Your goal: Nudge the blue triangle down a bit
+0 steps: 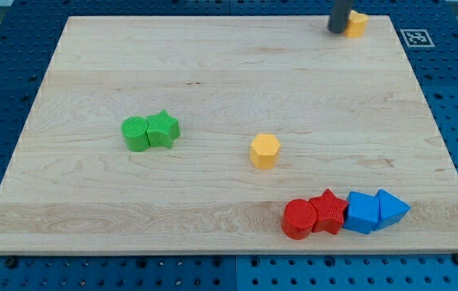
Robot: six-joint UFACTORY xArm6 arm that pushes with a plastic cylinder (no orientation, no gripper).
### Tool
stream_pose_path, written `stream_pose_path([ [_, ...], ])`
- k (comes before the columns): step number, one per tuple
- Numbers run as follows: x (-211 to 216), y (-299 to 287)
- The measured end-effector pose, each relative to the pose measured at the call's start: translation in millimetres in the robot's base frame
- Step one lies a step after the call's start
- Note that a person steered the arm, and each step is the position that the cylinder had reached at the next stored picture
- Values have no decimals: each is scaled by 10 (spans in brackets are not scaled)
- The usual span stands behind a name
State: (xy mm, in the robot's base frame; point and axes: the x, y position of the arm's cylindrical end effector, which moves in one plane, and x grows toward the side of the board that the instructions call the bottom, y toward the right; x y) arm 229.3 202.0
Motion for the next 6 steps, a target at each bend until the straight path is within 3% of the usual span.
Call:
stream_pose_path([
  [1, 257, -2],
  [2, 914, -134],
  [3, 1620, -196],
  [5, 3425, -292],
  [6, 3381, -638],
])
